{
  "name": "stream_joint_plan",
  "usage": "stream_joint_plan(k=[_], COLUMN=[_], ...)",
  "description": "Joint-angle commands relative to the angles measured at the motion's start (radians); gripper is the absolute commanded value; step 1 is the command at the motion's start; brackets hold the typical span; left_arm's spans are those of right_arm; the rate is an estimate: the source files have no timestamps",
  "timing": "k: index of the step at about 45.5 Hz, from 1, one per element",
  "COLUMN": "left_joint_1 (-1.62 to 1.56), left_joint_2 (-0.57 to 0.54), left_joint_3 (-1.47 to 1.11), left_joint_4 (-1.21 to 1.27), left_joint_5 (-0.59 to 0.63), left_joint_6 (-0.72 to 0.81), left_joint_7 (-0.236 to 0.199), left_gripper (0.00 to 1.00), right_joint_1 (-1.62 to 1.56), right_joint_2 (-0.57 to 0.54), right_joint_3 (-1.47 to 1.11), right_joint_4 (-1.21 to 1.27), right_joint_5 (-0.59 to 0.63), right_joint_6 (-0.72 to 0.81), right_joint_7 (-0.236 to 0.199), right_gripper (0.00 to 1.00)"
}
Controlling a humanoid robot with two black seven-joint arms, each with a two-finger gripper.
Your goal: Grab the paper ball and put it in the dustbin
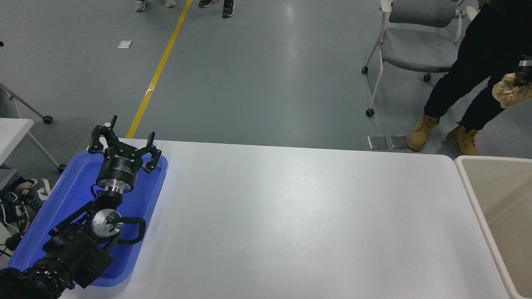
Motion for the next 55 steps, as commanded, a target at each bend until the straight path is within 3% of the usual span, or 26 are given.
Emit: stream_joint_plan(k=[1,21,37,55], left_joint_1=[0.000,0.000,0.000,-0.002], left_joint_2=[0.000,0.000,0.000,0.000], left_joint_3=[0.000,0.000,0.000,0.000], left_joint_4=[0.000,0.000,0.000,0.000], left_joint_5=[0.001,-0.001,0.001,0.001], left_joint_6=[0.000,0.000,0.000,0.000], left_joint_7=[0.000,0.000,0.000,0.000], left_gripper=[1.00,1.00,1.00,1.00], right_joint_1=[-0.102,-0.744,-1.082,-1.334], right_joint_2=[-0.003,-0.032,-0.026,0.052], right_joint_3=[-0.005,0.144,0.212,0.422], right_joint_4=[-0.118,-0.669,-0.764,-0.793], right_joint_5=[0.001,0.103,0.266,0.277], right_joint_6=[-0.008,-0.120,-0.357,-0.497], right_joint_7=[-0.002,-0.009,-0.011,-0.012], right_gripper=[0.00,0.00,0.00,0.00])
